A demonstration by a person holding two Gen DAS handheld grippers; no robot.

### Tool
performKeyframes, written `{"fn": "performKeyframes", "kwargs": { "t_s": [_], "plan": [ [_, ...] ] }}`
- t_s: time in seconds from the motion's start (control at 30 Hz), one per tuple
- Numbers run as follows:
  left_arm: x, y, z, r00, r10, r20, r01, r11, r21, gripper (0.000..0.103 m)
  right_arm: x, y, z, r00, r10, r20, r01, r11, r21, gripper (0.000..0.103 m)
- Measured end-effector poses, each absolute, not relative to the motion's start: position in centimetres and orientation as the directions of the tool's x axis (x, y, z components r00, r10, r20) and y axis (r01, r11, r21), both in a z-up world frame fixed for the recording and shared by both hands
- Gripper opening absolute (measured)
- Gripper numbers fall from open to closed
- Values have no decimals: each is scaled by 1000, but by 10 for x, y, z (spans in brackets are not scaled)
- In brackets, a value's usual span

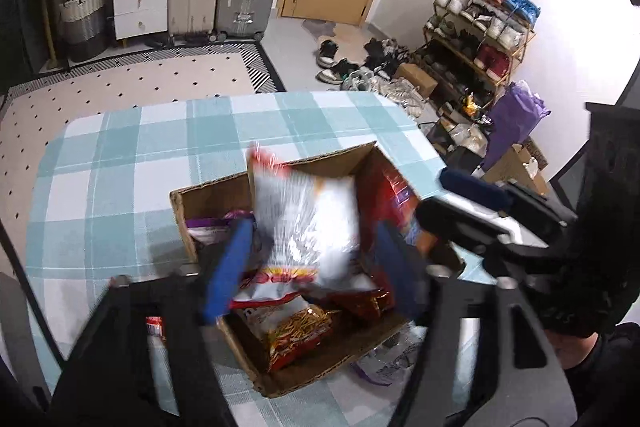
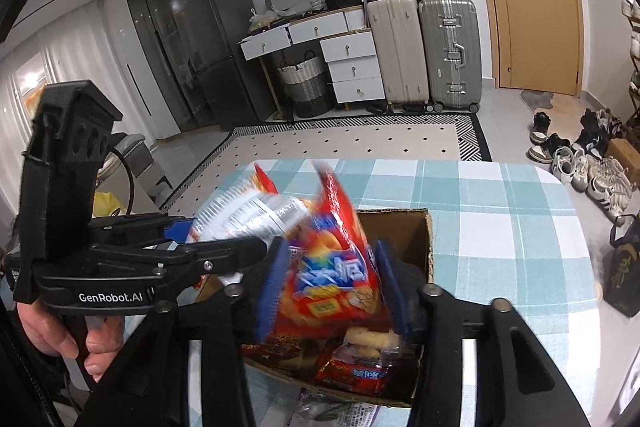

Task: Organize snacks
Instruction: 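Open both tools to drop the chip bags into the box, then withdraw both tools from the box toward the remaining snacks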

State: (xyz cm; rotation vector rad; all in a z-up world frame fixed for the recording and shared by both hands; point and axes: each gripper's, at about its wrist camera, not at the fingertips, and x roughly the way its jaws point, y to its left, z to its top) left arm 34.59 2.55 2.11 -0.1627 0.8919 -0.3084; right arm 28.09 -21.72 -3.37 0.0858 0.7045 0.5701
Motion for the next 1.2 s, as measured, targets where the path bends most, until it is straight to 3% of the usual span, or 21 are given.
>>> {"fn": "performKeyframes", "kwargs": {
  "t_s": [0.17,1.0,1.2],
  "plan": [
    [334,28,29,621,-311,-720,202,951,-236,78,273,-230,-29,645,513,-566,-451,854,260,58],
    [258,45,43,678,-198,-708,106,979,-172,79,210,-246,1,700,468,-539,-433,879,200,59],
    [234,49,45,698,-173,-695,76,983,-169,81,191,-253,4,712,475,-518,-436,876,204,68]
  ]
}}
